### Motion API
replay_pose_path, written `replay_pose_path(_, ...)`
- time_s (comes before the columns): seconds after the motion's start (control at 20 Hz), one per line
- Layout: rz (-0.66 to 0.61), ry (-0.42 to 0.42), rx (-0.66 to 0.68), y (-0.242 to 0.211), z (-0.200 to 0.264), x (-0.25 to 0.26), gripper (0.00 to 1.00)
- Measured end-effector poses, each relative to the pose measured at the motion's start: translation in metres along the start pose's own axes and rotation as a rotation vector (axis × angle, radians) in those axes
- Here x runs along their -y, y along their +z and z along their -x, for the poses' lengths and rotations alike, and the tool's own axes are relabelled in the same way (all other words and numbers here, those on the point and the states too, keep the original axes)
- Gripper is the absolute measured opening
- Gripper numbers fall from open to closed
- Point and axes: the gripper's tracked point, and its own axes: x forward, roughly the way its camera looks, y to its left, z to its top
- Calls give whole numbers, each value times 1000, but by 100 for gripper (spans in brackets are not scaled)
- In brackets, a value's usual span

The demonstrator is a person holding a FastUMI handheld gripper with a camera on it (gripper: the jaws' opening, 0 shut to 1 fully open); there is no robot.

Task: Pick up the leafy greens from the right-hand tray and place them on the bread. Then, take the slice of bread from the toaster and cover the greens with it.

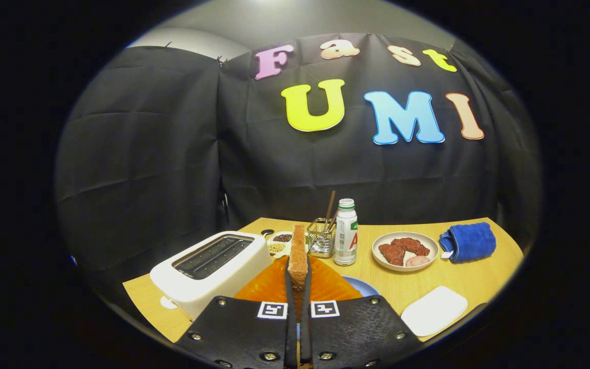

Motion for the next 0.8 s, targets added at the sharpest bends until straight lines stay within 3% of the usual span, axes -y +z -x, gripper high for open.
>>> replay_pose_path(0.8, -38, 45, -110, -55, -33, -10, 2)
